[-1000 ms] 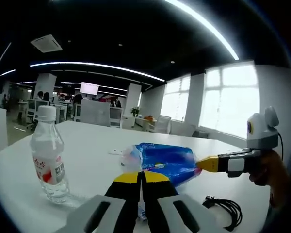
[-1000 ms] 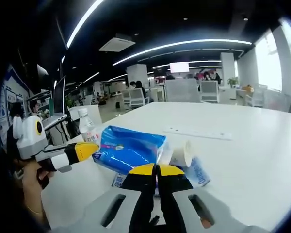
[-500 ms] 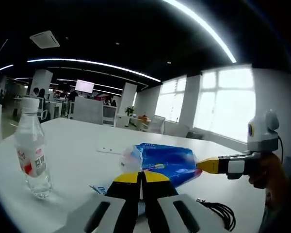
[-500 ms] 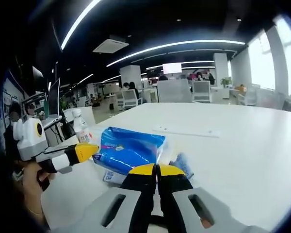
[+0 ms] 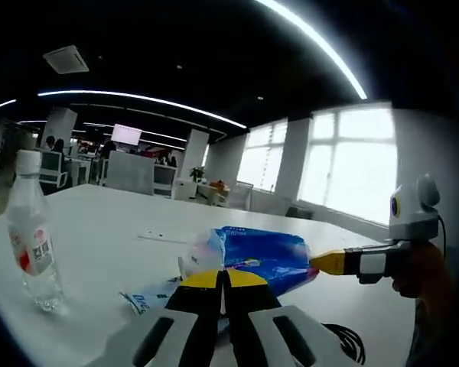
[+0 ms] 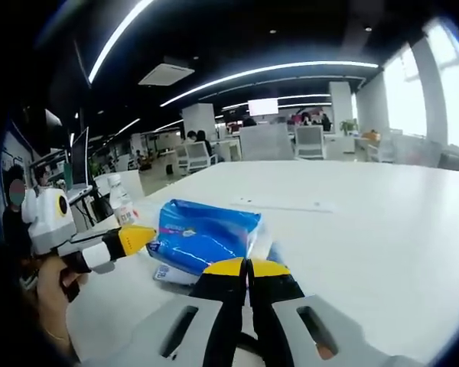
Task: Arrange the tabletop items into an orderly group along one side of the table until the central work area is clear of visible clutter.
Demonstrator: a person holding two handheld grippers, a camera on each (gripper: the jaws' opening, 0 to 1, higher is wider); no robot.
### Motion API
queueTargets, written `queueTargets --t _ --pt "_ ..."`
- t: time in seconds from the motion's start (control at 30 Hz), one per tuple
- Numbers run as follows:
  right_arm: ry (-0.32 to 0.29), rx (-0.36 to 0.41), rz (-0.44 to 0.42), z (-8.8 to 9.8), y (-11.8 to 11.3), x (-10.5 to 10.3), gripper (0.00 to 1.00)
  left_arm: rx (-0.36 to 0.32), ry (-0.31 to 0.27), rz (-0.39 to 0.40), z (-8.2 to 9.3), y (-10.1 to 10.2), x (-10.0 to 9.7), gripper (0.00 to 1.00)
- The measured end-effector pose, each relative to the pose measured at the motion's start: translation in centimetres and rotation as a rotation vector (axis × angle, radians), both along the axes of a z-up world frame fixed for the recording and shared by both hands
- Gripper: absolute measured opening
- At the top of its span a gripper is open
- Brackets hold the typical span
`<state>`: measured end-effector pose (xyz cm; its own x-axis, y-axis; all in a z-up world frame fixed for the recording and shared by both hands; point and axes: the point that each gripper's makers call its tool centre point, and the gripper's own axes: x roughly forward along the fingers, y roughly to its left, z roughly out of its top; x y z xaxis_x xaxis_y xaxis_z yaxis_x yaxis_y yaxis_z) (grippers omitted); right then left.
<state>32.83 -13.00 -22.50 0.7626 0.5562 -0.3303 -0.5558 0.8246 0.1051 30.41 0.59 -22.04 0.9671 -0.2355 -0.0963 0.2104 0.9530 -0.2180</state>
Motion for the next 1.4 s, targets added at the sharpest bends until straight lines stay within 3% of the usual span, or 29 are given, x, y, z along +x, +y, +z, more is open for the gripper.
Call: queueTargets --t 1.13,1.4 --pt "0.006 0.013 -0.085 -0.1 -5.3 0.9 0.00 -0.069 -0.003 -0.099 -0.4 -5.2 1.6 0.00" --pt "0.006 -0.008 -0.128 -0.4 -7.3 1.5 0.00 -0.098 0.009 -0.163 -0.7 -7.1 1.8 0.00"
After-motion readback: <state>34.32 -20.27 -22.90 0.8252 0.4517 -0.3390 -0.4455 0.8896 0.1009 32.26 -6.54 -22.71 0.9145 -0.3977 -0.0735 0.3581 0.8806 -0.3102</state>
